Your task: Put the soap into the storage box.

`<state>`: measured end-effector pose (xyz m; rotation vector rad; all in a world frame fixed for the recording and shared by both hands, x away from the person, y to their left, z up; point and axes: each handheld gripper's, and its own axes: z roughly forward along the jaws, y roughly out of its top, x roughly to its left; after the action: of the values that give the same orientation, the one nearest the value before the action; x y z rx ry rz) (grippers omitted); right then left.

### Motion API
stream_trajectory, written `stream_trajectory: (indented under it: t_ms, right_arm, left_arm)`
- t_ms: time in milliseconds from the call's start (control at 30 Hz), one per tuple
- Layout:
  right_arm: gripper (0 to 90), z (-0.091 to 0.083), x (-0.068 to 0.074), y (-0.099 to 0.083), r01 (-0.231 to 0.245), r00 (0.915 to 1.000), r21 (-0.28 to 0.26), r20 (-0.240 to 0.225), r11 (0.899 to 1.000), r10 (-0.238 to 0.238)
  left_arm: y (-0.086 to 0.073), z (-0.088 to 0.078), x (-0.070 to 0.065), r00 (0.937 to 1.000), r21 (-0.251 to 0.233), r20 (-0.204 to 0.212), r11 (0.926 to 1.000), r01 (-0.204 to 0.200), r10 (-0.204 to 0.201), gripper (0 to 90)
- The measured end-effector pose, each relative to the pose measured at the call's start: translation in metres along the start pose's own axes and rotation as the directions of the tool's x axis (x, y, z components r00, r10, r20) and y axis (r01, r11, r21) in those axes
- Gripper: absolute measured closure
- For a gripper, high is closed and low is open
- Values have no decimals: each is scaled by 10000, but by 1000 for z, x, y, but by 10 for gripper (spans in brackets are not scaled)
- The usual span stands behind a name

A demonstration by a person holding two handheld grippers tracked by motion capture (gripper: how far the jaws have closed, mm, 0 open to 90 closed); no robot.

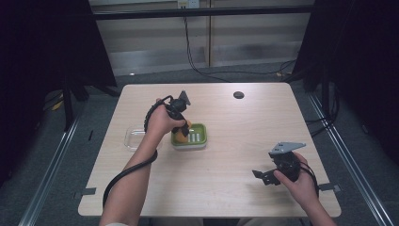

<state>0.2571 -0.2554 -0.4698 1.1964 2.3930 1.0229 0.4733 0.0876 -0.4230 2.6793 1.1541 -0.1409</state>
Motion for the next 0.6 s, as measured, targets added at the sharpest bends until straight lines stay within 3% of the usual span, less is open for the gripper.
stream_trajectory:
  t_ms: [233,267,600]
  right_arm:
    - [27,0,1,0,-17,10000,29,6,10000,17]
    - [27,1,1,0,-30,10000,68,-31,10000,30]
    - [27,1,0,0,12,10000,19,-17,10000,-12]
  left_arm:
    - [0,2,-3,9999,-115,-88,9999,74,-75,506]
    - [1,2,-2,9999,-59,-23,9999,-118,117,506]
    - [4,5,-4,9997,-58,-106,9997,-243,242,506]
